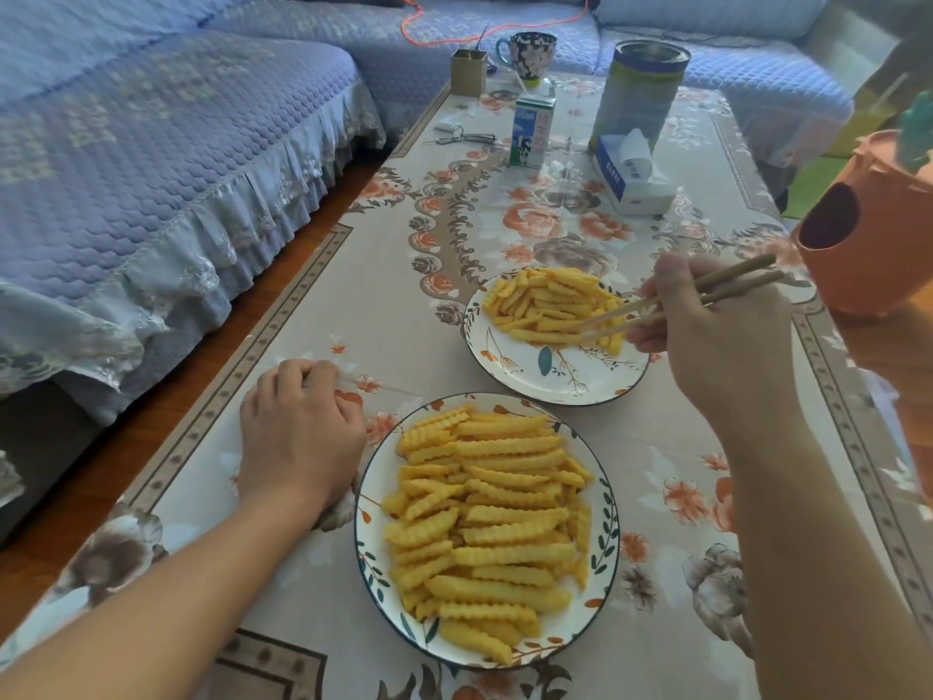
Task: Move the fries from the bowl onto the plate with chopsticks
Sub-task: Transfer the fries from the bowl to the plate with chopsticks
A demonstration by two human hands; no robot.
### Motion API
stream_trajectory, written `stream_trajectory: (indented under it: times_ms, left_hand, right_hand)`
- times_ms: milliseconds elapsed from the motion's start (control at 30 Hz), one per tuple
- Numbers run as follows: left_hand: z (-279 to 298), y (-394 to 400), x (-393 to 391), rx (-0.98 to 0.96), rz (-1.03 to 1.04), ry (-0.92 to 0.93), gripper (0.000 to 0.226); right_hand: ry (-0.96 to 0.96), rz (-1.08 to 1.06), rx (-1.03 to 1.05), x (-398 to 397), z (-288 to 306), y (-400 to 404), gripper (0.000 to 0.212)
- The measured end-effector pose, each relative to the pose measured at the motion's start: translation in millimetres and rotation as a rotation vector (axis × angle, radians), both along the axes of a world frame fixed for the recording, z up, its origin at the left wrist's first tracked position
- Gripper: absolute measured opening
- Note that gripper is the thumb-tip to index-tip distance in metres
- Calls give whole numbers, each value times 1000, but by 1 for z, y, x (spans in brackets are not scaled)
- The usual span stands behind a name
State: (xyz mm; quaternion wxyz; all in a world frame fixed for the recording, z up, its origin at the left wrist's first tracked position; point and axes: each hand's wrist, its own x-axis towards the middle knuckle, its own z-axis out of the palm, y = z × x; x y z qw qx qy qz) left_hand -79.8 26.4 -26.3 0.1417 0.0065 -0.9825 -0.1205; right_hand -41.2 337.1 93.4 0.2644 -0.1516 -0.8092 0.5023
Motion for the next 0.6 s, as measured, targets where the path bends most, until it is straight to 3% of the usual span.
stream_trajectory:
  times_ms: [433,600]
  left_hand:
    - [0,0,-1,6,-5,8,40]
    - [1,0,0,8,-9,6,37]
  right_hand:
    - [-14,20,-86,0,3,0,45]
    - [41,151,-261,12,28,-7,50]
